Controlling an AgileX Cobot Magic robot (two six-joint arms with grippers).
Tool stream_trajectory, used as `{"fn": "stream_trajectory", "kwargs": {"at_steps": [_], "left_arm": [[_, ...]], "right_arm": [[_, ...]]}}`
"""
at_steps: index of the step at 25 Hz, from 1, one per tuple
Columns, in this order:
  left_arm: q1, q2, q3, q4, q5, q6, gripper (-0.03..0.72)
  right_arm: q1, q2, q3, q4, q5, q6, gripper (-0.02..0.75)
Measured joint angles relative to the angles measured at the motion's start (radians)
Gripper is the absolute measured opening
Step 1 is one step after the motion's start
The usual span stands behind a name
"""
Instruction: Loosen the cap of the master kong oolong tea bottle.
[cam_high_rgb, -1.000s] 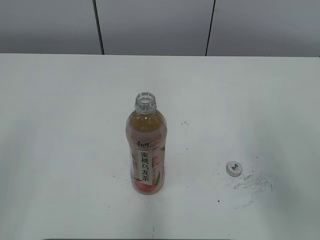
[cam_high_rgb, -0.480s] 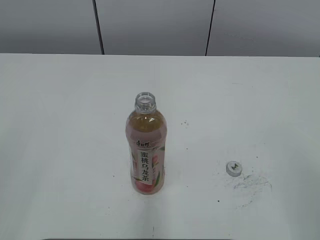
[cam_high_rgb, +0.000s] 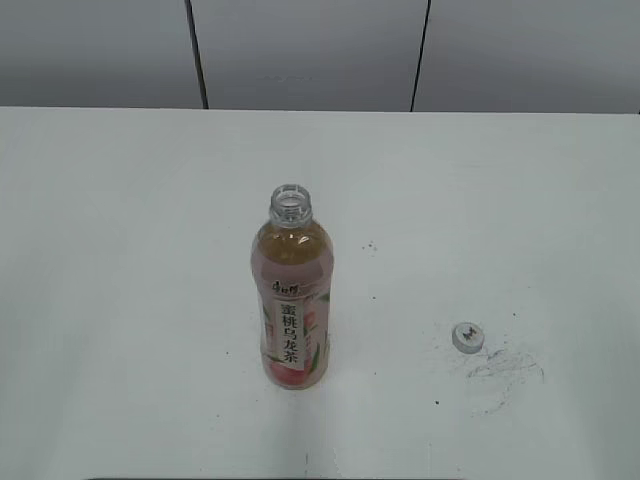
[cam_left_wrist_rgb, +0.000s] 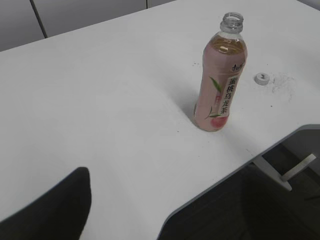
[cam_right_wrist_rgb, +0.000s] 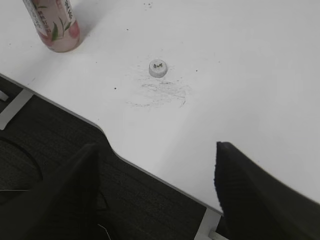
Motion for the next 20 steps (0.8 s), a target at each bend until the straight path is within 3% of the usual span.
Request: {"fn": "stream_trajectory", "kwargs": {"at_steps": [14,17,20], "left_arm": [[0.003,0.000,0.000,0.000,-0.001,0.000,0.523],[0.056,-0.002,0.000,0.000,-0.001,0.000,0.522],[0.150,-0.018,0.000,0.000,-0.002,0.000,0.522]], "right_arm": [[0.000,0.000,0.000,-0.004,-0.005,0.000,0.540],[-0.035,-0.009,0.000,-0.004,-0.005,0.000,0.540],[-0.140,-0.030,0.000,-0.004,-0.005,0.001,0.540]]}}
